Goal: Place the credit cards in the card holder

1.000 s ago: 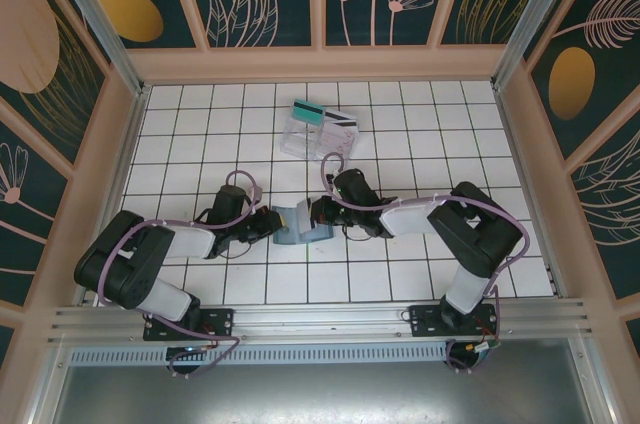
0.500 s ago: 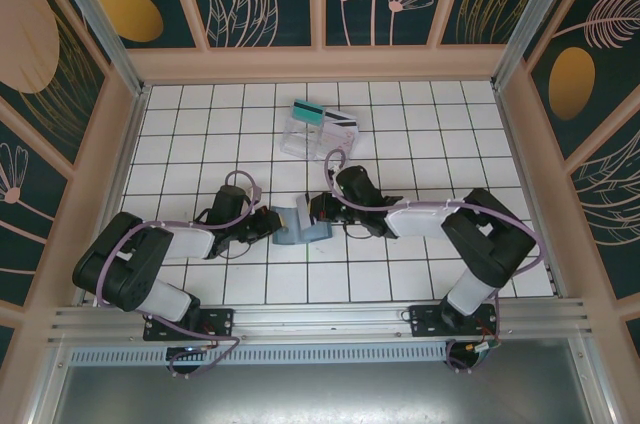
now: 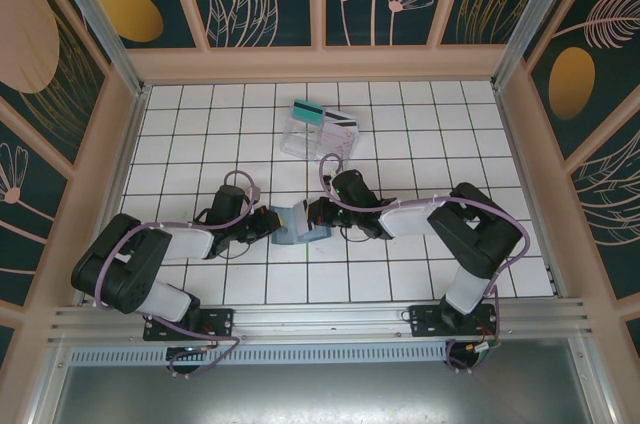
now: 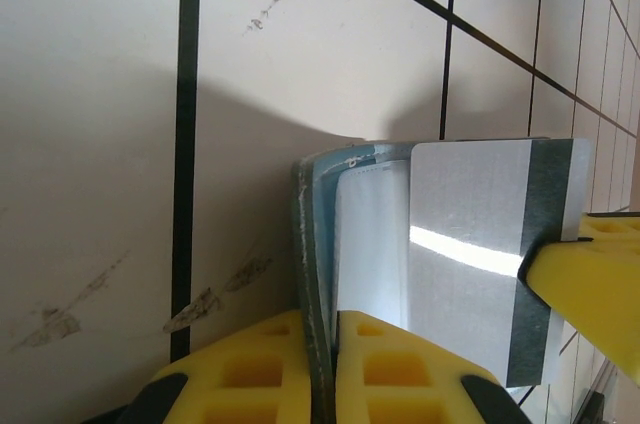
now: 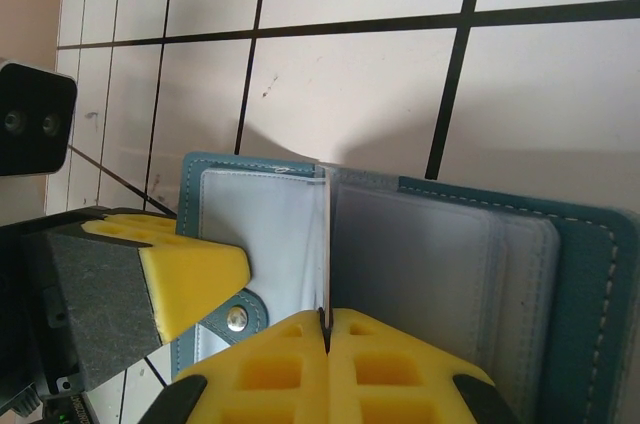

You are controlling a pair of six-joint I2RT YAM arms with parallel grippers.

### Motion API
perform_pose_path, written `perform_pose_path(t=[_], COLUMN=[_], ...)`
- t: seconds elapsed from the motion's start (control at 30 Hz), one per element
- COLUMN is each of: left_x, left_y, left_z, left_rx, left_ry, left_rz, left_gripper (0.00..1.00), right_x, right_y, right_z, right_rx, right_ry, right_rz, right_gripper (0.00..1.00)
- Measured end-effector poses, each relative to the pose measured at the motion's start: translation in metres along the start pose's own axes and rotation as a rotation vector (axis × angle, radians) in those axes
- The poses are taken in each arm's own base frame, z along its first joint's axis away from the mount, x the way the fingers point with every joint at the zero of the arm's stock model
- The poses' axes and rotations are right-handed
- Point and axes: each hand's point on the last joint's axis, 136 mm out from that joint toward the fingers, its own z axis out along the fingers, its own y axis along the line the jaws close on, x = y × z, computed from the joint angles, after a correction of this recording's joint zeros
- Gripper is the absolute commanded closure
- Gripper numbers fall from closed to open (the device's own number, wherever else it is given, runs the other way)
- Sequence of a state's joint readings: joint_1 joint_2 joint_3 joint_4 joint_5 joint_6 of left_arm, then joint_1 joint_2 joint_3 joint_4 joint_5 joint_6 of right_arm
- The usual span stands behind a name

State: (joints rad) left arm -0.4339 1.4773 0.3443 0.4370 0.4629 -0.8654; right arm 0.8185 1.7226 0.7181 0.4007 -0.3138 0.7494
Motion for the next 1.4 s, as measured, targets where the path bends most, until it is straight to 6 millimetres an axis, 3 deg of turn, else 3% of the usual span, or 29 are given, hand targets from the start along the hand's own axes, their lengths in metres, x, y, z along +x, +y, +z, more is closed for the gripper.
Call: perform_pose_path(t=[0.67, 1.4], left_x=[-0.005, -0.003], left_y=[-0.010, -0.012], left_z=[-0.006, -0.011], left_rx=[0.028, 0.032], left_ry=[-0.024, -0.028], left_rz=[0.007, -0.009], left_gripper=[1.00, 1.00], right_x=[-0.001, 0.008], right_y=[0.022, 0.004], right_z=[-0.009, 0.005], right_rx=[-0.019, -0.015], right_ry=[-0.002, 0.000], right_rz=[-0.023, 0.054], right_gripper=[1.00, 1.00])
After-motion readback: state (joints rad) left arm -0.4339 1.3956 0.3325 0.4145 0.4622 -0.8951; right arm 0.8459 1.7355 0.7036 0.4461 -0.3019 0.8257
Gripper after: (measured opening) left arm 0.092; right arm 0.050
